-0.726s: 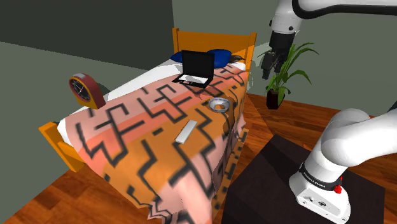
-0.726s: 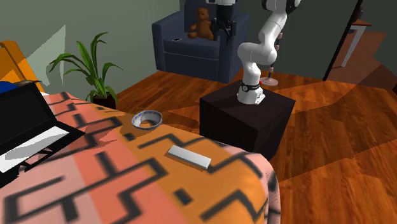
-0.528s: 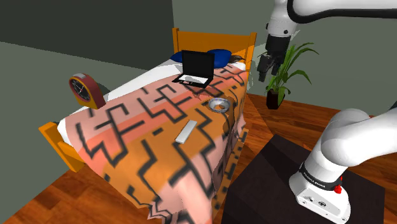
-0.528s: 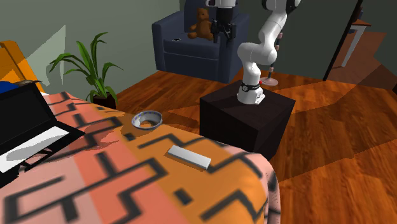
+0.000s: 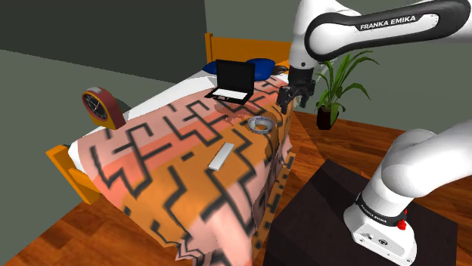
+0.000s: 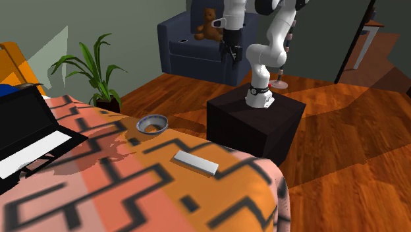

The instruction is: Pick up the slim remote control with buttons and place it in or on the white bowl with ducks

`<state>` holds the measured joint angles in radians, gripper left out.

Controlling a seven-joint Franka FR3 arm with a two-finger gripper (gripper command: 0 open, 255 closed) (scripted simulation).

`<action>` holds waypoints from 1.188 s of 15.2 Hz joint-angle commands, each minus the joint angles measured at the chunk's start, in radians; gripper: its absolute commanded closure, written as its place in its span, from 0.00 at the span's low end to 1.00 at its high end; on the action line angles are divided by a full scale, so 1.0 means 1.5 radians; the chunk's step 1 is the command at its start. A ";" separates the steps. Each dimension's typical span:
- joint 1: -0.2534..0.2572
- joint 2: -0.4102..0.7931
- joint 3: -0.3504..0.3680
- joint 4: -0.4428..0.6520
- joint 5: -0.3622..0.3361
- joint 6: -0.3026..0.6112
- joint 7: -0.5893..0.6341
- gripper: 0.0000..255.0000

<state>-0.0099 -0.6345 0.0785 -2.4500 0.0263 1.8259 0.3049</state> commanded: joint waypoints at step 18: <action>-0.026 0.470 0.124 0.151 -0.052 0.307 0.407 0.00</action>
<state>-0.0509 0.0254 0.2604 -2.2531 -0.0356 2.2729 0.8749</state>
